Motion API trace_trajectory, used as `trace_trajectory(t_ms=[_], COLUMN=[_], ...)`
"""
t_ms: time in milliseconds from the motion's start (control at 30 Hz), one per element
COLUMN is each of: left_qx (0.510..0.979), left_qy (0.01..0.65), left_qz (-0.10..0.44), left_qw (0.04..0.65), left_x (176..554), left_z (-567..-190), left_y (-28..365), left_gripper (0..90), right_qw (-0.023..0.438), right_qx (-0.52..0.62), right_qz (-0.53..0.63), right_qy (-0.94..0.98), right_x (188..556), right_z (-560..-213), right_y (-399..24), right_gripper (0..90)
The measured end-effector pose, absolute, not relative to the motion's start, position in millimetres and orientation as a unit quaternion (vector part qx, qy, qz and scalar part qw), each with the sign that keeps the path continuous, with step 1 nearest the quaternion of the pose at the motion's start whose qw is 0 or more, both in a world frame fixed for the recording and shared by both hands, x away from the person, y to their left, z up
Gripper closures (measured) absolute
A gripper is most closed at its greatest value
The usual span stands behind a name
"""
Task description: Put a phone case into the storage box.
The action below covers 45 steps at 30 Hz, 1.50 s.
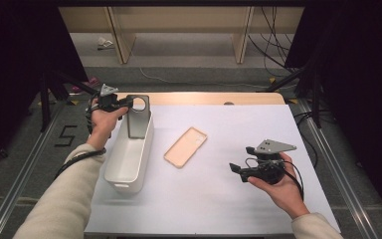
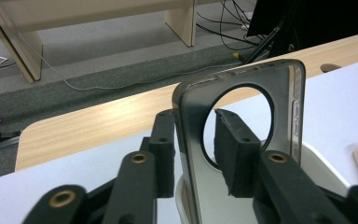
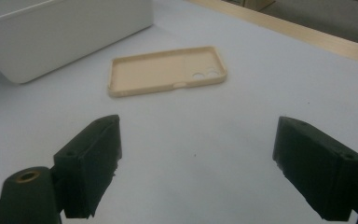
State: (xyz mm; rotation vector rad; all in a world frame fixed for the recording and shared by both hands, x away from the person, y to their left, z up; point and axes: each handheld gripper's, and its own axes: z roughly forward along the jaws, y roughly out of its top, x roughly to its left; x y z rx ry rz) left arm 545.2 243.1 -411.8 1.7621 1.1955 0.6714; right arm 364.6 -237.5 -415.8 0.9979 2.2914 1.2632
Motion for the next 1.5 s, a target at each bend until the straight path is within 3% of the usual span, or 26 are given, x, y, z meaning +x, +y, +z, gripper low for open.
trace_trajectory(t_ms=[267, 300, 500, 567, 667, 867, 1233, 1500], left_qx=[0.705, 0.704, 0.692, 0.69, 0.693, 0.696, 0.692, 0.696], left_qy=[0.494, 0.496, 0.51, 0.508, 0.503, 0.484, 0.451, 0.44], left_qz=[0.261, 0.261, 0.261, 0.26, 0.261, 0.256, 0.249, 0.243], left_qw=[0.438, 0.437, 0.438, 0.445, 0.447, 0.465, 0.506, 0.512], left_x=[540, 540, 527, 518, 504, 465, 396, 367], left_z=[-405, -404, -393, -389, -384, -379, -392, -404], left_y=[241, 241, 241, 242, 242, 240, 232, 226], left_gripper=[38.9, 31.1, 14.9, 14.7, 7.0, 0.0, 0.0, 0.0], right_qw=[0.169, 0.17, 0.169, 0.169, 0.168, 0.168, 0.168, 0.17], right_qx=[0.351, 0.35, 0.351, 0.351, 0.352, 0.353, 0.354, 0.352], right_qz=[0.444, 0.444, 0.444, 0.443, 0.443, 0.443, 0.44, 0.441], right_qy=[0.807, 0.807, 0.807, 0.807, 0.807, 0.807, 0.808, 0.808], right_x=[365, 365, 365, 365, 365, 366, 368, 367], right_z=[-416, -416, -416, -416, -416, -417, -417, -417], right_y=[-237, -237, -236, -236, -236, -235, -231, -231], right_gripper=[16.4, 16.4, 16.3, 16.4, 16.4, 16.4, 16.3, 16.4])
